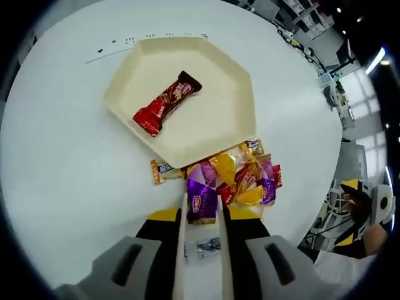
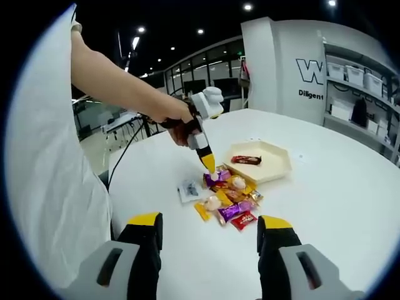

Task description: Place the target food into the container with the food tongs after gripping and lifting it, then release it inside without dropping or visibly crushing the food.

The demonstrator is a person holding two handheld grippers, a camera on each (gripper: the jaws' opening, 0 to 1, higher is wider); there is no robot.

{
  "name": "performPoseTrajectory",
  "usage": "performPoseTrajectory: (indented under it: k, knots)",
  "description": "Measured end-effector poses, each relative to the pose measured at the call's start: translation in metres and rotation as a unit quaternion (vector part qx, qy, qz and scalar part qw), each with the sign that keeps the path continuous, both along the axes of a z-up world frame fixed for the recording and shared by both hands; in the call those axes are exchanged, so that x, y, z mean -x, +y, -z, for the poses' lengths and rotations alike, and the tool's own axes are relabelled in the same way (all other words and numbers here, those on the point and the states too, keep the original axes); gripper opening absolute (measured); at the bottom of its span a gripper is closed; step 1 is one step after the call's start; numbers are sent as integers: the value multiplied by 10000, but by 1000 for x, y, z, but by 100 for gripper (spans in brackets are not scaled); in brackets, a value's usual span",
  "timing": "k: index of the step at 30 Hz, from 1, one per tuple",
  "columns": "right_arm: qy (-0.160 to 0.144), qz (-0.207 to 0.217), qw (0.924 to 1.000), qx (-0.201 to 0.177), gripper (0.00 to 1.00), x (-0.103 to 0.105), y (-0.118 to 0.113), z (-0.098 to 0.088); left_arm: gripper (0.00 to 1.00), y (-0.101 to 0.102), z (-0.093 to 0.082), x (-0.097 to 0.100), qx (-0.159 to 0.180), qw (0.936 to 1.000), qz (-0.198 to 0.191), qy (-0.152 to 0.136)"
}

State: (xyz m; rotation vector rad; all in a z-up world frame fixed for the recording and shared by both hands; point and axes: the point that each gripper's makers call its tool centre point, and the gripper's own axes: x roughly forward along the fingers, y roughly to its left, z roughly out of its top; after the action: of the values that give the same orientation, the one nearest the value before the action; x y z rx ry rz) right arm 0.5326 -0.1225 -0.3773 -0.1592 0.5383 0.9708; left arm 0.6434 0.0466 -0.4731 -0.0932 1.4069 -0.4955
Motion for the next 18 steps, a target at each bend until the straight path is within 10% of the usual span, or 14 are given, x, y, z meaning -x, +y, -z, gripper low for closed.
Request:
performPoseTrajectory:
  k: [18]
  knots:
    - [16,-8,10000,13,57,-3,0,1,19,-6,1,2,-261,9971,678,-243]
